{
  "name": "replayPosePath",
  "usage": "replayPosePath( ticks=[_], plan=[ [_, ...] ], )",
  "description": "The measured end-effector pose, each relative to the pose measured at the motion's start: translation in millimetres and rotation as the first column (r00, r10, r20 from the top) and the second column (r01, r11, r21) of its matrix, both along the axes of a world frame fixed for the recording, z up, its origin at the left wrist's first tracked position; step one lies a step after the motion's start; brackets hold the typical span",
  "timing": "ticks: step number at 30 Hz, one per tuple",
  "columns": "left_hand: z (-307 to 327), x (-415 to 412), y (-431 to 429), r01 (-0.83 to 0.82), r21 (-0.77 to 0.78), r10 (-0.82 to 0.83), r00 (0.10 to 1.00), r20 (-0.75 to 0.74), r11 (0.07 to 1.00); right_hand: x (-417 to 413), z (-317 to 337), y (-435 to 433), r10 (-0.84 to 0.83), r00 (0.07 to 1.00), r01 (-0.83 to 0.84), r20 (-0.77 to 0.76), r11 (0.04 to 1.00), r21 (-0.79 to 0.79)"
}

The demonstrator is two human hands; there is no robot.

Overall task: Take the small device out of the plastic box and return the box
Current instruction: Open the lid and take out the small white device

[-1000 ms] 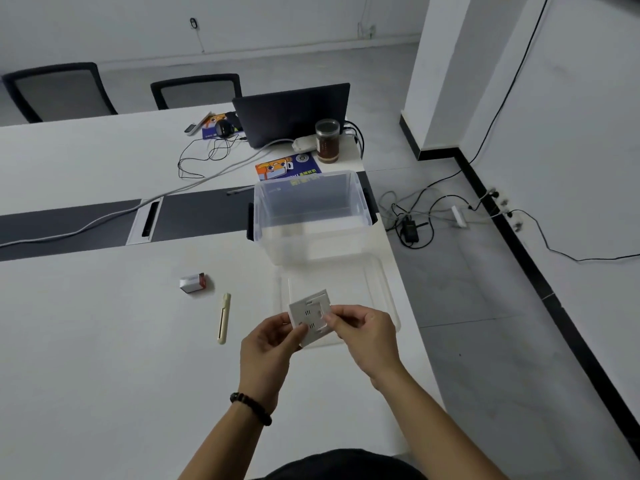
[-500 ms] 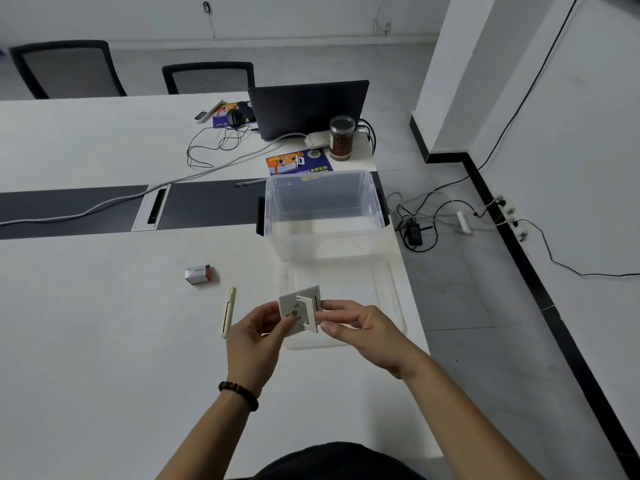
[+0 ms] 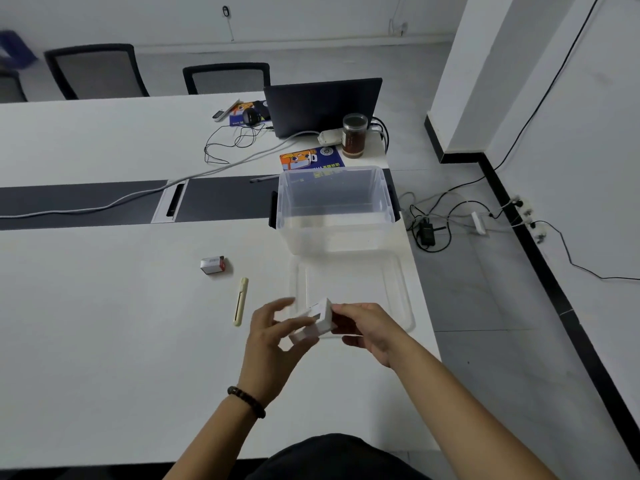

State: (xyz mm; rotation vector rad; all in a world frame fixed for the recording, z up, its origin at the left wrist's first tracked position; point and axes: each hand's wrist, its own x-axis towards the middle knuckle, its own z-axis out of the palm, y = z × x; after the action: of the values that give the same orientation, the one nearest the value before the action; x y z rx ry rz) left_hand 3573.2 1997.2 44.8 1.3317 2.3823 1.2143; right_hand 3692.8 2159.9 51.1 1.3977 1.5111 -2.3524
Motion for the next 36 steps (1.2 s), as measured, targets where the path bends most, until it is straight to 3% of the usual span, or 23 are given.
replayPosePath(
  ticks=[1, 3, 5, 10, 12, 15, 17, 22, 26, 31, 33, 36],
  plan=[
    [1, 0, -2, -0.040, -0.033, 0.046, 0.977, 0.207, 0.999, 1, -4, -1, -0.005, 1.000, 0.005, 0.002, 1.000, -0.021],
    [-2, 2, -7, -0.094, -0.072, 0.118, 0.810, 0.574, 0.993, 2, -12, -6, 0.017, 1.000, -0.017, 0.003, 0.998, -0.053],
    [-11, 6, -12, -0.109, -0.102, 0.149, 0.694, 0.705, 0.989, 2, -22, -16, 0.062, 0.998, -0.061, 0.015, 0.997, -0.053],
    [-31, 24, -24, -0.225, -0.229, 0.321, 0.649, 0.690, 0.947, 1, -55, -42, 0.142, 0.990, -0.140, 0.015, 0.986, -0.092],
    [-44, 22, -30, -0.262, -0.292, 0.391, 0.551, 0.737, 0.920, -1, -69, -51, 0.132, 0.991, -0.130, 0.013, 0.983, -0.128],
    [-72, 16, -43, -0.214, -0.366, 0.419, 0.322, 0.849, 0.906, -6, -90, -63, 0.155, 0.987, -0.150, 0.034, 0.982, -0.118],
    [-87, 14, -51, -0.228, -0.391, 0.442, 0.254, 0.860, 0.892, -10, -103, -69, 0.210, 0.975, -0.204, 0.070, 0.976, -0.077],
    [-109, 3, -60, -0.341, -0.431, 0.529, 0.288, 0.798, 0.835, -29, -121, -74, 0.397, 0.898, -0.420, 0.190, 0.902, 0.099],
    [-120, -12, -56, -0.390, -0.436, 0.542, 0.220, 0.811, 0.811, -51, -130, -68, 0.505, 0.819, -0.564, 0.272, 0.795, 0.221],
    [-137, -34, -49, -0.389, -0.419, 0.523, 0.216, 0.824, 0.821, -72, -138, -59, 0.538, 0.760, -0.647, 0.363, 0.672, 0.359],
    [-138, -37, -46, -0.407, -0.407, 0.507, 0.176, 0.844, 0.818, -77, -144, -57, 0.540, 0.743, -0.668, 0.394, 0.631, 0.395],
    [-139, -38, -44, -0.425, -0.372, 0.469, 0.148, 0.871, 0.825, -81, -151, -55, 0.544, 0.731, -0.681, 0.412, 0.618, 0.393]
  ],
)
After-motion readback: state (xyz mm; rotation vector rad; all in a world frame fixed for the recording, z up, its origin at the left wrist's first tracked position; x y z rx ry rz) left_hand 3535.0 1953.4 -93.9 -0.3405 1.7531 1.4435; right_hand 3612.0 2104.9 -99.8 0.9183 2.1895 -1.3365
